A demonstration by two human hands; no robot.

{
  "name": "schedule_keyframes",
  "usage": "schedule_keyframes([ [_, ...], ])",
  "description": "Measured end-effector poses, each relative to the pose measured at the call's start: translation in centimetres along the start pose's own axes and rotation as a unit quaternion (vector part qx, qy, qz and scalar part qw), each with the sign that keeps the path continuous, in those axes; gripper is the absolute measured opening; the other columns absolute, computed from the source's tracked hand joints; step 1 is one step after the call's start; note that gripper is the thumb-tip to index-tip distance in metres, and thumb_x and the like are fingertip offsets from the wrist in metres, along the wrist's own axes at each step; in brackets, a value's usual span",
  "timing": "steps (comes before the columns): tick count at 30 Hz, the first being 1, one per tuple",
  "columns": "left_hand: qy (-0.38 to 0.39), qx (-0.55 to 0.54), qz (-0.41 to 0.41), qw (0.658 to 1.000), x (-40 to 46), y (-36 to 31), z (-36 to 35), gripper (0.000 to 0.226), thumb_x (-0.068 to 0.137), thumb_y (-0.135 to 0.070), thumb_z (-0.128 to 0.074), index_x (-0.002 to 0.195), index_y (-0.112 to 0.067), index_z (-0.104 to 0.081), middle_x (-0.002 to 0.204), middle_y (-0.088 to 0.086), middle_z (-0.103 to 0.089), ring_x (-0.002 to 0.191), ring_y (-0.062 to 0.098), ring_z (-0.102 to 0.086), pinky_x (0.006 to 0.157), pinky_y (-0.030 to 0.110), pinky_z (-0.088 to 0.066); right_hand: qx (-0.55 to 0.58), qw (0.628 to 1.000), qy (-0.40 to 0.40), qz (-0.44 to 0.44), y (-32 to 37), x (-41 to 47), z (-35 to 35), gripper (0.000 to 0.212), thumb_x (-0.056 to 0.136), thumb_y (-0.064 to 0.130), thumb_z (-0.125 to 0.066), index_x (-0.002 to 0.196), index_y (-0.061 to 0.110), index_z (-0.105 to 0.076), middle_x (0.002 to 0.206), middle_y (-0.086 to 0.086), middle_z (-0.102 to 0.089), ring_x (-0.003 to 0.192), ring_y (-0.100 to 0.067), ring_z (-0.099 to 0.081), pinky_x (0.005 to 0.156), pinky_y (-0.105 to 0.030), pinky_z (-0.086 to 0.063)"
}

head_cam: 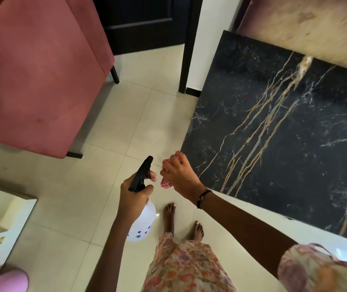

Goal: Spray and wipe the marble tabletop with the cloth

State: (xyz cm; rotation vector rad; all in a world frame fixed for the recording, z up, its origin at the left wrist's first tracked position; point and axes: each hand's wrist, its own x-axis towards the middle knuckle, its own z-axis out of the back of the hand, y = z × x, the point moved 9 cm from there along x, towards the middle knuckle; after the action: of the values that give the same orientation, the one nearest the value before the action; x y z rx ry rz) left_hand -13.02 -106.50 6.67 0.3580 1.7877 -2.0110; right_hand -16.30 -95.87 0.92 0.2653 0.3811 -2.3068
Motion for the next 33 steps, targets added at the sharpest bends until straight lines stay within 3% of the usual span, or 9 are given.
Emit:
schedule_keyframes([
  [2,0.003,0.003,0.001,1.000,0.1,-0.1,-0.2,0.052,0.074,0.019,-0.047,0.083,-0.028,-0.066,0.086,0.013,-0.065,0.038,0.015,-0.032,0.037,0.020,-0.031,-0.012,1.000,-0.007,0.011,-0.2,0.0,0.2,0.028,0.074,0.033,-0.071,0.101,0.034,-0.066,0.110,0.006,-0.062,0.103,-0.024,-0.057,0.107,-0.047,-0.036],
  [6,0.013,-0.002,-0.001,1.000,0.2,-0.5,-0.1,0.048,0.075,0.020,-0.046,0.088,-0.022,-0.066,0.088,0.008,-0.066,0.036,0.011,-0.033,0.038,0.020,-0.032,0.070,0.993,-0.094,0.026,-2.7,-4.1,-0.8,0.072,0.071,0.030,-0.077,0.135,0.038,-0.045,0.144,-0.004,-0.046,0.131,-0.031,-0.038,0.115,-0.052,-0.027],
  [10,0.014,0.007,-0.003,1.000,0.5,-1.0,0.1,0.046,0.074,0.020,-0.045,0.088,-0.019,-0.066,0.087,0.008,-0.065,0.036,0.012,-0.032,0.038,0.020,-0.032,0.060,0.992,-0.107,0.016,-4.3,-8.4,-3.0,0.092,0.061,0.033,-0.086,0.140,0.038,-0.038,0.148,-0.007,-0.040,0.136,-0.033,-0.028,0.111,-0.057,-0.019],
  [20,0.037,0.044,-0.003,0.998,0.7,-2.1,-2.4,0.031,0.077,0.016,-0.051,0.093,-0.007,-0.066,0.087,0.038,-0.055,0.043,0.023,-0.032,0.038,0.020,-0.031,0.196,0.966,-0.124,-0.111,-3.8,-3.8,-1.3,0.054,0.087,0.043,-0.057,0.138,0.034,-0.043,0.147,-0.008,-0.042,0.136,-0.034,-0.036,0.116,-0.053,-0.019],
  [24,0.057,0.072,-0.018,0.996,0.2,-3.0,-4.8,0.028,0.079,0.014,-0.053,0.095,-0.006,-0.065,0.085,0.039,-0.056,0.036,0.013,-0.035,0.038,0.019,-0.033,0.176,0.974,-0.117,-0.084,-3.9,-5.6,-2.2,0.058,0.089,0.040,-0.055,0.143,0.036,-0.034,0.152,-0.007,-0.036,0.139,-0.034,-0.031,0.117,-0.052,-0.020],
  [27,0.070,0.086,-0.023,0.994,-0.2,-3.4,-7.4,0.038,0.077,0.017,-0.048,0.090,-0.014,-0.066,0.080,0.025,-0.063,0.036,0.012,-0.035,0.038,0.019,-0.033,0.174,0.974,-0.122,-0.084,-5.5,-9.9,-3.8,0.063,0.088,0.037,-0.060,0.145,0.037,-0.032,0.153,-0.007,-0.033,0.141,-0.034,-0.029,0.116,-0.052,-0.022],
  [29,0.075,0.089,-0.016,0.993,-0.8,-3.3,-9.2,0.039,0.079,0.017,-0.048,0.084,-0.017,-0.066,0.064,-0.004,-0.066,0.035,0.009,-0.036,0.038,0.019,-0.033,0.169,0.974,-0.123,-0.093,-7.0,-13.4,-5.5,0.067,0.087,0.039,-0.064,0.145,0.036,-0.032,0.153,-0.007,-0.033,0.141,-0.035,-0.030,0.116,-0.053,-0.022],
  [31,0.084,0.090,-0.011,0.992,-2.3,-3.3,-12.1,0.034,0.081,0.016,-0.048,0.083,-0.013,-0.066,0.052,-0.010,-0.062,0.035,0.007,-0.037,0.038,0.017,-0.033,0.163,0.975,-0.112,-0.098,-8.8,-17.7,-7.6,0.068,0.087,0.042,-0.064,0.146,0.036,-0.031,0.154,-0.008,-0.033,0.141,-0.035,-0.029,0.116,-0.052,-0.021],
  [33,0.074,0.078,-0.006,0.994,-2.8,-3.4,-13.2,0.032,0.081,0.016,-0.048,0.086,-0.009,-0.067,0.065,-0.008,-0.065,0.035,0.006,-0.037,0.038,0.017,-0.033,0.161,0.978,-0.099,-0.087,-9.9,-20.2,-8.9,0.068,0.087,0.044,-0.063,0.147,0.036,-0.031,0.153,-0.008,-0.033,0.141,-0.034,-0.029,0.117,-0.052,-0.020],
])
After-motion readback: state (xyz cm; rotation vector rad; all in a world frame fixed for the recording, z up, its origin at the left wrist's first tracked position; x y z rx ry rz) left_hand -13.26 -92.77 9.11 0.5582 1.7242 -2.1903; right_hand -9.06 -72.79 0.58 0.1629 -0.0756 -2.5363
